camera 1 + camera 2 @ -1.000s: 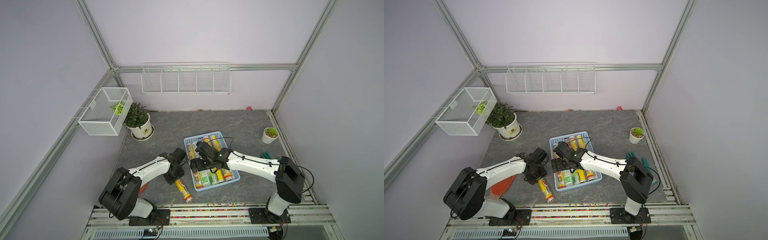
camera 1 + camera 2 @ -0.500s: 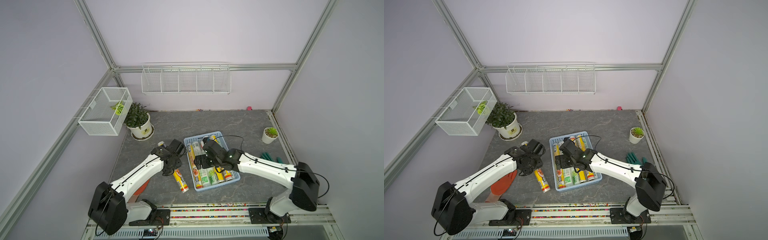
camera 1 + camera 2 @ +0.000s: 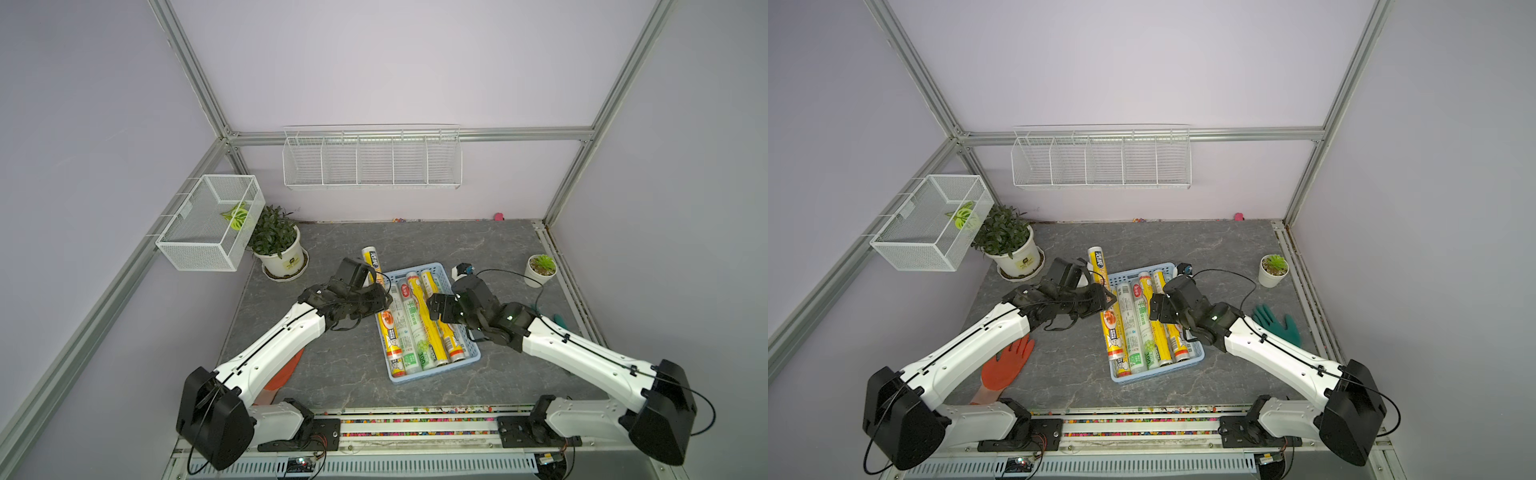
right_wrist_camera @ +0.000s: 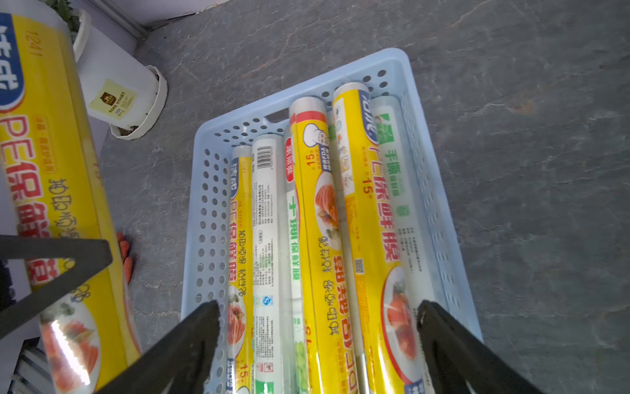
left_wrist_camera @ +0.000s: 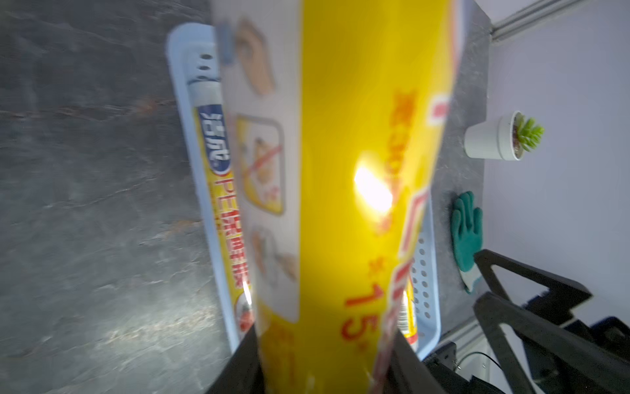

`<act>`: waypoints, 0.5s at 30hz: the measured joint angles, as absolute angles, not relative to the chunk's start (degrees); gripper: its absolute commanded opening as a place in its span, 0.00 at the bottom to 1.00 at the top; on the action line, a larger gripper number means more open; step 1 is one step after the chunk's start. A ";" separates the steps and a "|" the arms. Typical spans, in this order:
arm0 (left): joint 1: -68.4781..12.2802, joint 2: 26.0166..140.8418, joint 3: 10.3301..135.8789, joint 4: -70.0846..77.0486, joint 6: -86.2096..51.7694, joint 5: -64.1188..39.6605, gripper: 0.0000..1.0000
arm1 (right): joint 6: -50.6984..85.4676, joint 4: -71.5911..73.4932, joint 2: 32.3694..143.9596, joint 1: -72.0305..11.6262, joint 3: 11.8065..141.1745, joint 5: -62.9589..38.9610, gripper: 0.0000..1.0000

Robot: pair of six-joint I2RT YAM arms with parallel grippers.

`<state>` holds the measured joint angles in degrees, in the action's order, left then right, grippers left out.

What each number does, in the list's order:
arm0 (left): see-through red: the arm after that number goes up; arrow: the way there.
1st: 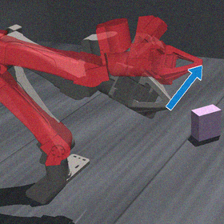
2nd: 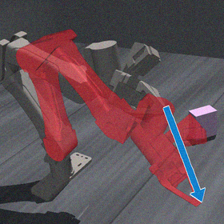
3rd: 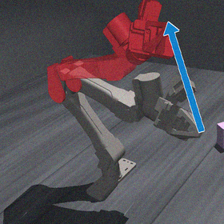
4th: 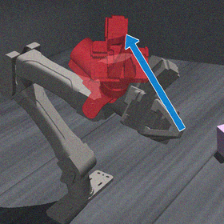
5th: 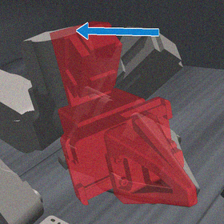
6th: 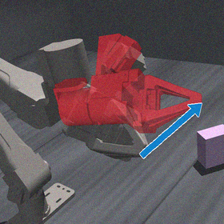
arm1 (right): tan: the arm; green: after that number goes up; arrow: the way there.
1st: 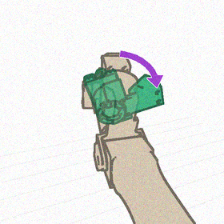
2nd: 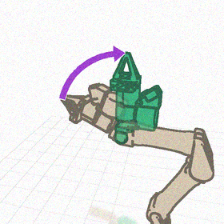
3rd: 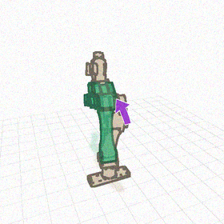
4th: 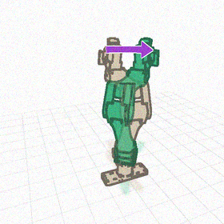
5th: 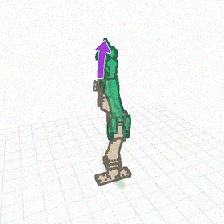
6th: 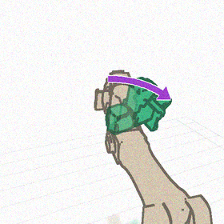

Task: Put the plastic wrap into the basket
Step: Place the plastic wrap in the basket.

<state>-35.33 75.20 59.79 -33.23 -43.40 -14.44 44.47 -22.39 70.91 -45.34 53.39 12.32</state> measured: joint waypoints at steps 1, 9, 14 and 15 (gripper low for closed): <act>-35.57 76.16 59.79 -32.16 -43.44 -15.94 0.12 | 44.75 -22.41 70.39 -44.91 52.82 12.08 0.96; -39.16 82.67 60.01 -28.45 -46.33 -21.08 0.12 | 45.87 -22.39 68.34 -43.44 50.33 10.57 0.96; -40.38 85.97 60.05 -27.51 -48.86 -21.04 0.12 | 45.82 -22.39 68.23 -43.24 50.13 9.15 0.96; -40.56 86.39 60.12 -27.64 -49.12 -20.80 0.12 | 45.84 -22.39 68.23 -43.16 50.13 8.75 0.96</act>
<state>-40.56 86.39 60.12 -27.64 -49.12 -20.80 45.84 -22.39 68.23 -43.16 50.13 8.75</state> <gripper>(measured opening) 0.432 0.963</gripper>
